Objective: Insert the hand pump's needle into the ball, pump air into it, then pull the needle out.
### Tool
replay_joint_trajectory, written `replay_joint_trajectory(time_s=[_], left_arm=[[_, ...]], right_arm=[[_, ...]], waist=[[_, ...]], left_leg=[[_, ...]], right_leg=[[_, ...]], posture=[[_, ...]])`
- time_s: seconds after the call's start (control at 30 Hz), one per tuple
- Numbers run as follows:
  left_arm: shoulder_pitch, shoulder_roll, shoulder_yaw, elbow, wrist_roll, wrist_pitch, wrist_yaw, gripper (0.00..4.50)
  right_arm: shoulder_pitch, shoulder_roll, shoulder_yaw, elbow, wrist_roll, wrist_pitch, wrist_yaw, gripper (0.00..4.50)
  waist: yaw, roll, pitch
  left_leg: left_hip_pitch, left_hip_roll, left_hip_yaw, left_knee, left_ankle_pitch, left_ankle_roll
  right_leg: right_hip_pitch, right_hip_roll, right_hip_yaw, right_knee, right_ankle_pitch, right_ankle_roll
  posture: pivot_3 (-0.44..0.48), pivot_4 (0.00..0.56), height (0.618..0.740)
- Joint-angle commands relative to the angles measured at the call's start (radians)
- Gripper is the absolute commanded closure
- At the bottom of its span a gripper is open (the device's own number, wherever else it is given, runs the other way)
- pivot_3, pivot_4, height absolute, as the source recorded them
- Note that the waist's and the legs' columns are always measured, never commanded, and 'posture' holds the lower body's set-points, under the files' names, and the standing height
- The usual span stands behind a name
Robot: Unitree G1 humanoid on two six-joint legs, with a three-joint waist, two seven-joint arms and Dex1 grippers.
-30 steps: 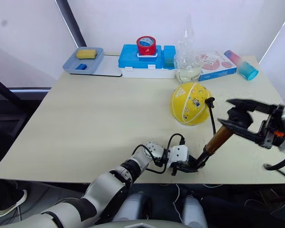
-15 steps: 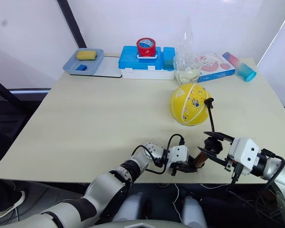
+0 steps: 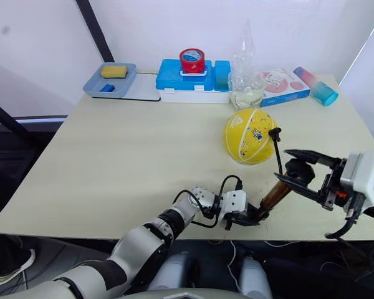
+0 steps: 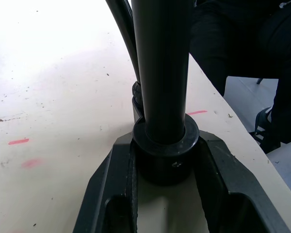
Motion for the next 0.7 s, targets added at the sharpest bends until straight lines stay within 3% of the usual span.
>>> replay_joint_trajectory(time_s=[0.03, 0.2, 0.33, 0.53, 0.7], left_arm=[[0.019, 0.023, -0.031, 0.038, 0.043, 0.020, -0.006, 3.39], [0.019, 0.023, -0.031, 0.037, 0.042, 0.019, -0.009, 3.39], [0.015, 0.024, -0.029, 0.037, 0.041, 0.021, -0.009, 3.39], [0.015, 0.024, -0.029, 0.036, 0.041, 0.022, -0.008, 3.39], [0.017, 0.022, -0.028, 0.036, 0.039, 0.024, -0.008, 3.39]], right_arm=[[-0.043, -0.052, -0.150, -0.027, 0.107, 0.076, -0.027, 2.61], [-0.086, -0.108, -0.239, -0.007, 0.156, 0.164, -0.019, 2.61], [-0.116, -0.101, -0.217, -0.007, 0.143, 0.188, -0.028, 2.61], [-0.014, 0.022, 0.019, -0.039, -0.047, 0.108, 0.005, 2.61], [0.061, 0.112, 0.233, 0.058, -0.295, -0.064, 0.029, 2.61]], waist=[[-0.001, 0.000, 0.000], [0.000, 0.000, 0.000], [-0.001, 0.001, 0.001], [-0.001, -0.001, 0.000], [-0.002, -0.006, -0.003]], left_leg=[[0.000, 0.000, 0.000, 0.000, 0.000, 0.000], [0.000, 0.000, 0.000, 0.000, 0.000, 0.000], [-0.001, 0.000, 0.000, 0.000, 0.000, 0.000], [-0.001, 0.000, 0.000, 0.000, 0.000, 0.000], [0.001, 0.000, 0.000, 0.000, 0.000, 0.000]], right_leg=[[0.000, 0.000, 0.000, 0.000, 0.000, 0.000], [0.000, 0.000, 0.000, 0.000, 0.000, 0.000], [-0.001, -0.001, 0.000, 0.000, 0.000, 0.000], [-0.001, 0.000, 0.000, -0.001, 0.000, 0.000], [0.000, 0.001, 0.000, 0.000, 0.000, 0.000]], posture=[[0.000, 0.150, 0.737], [0.000, 0.150, 0.737], [0.000, 0.150, 0.737], [0.000, 0.150, 0.737], [0.000, 0.150, 0.737]])
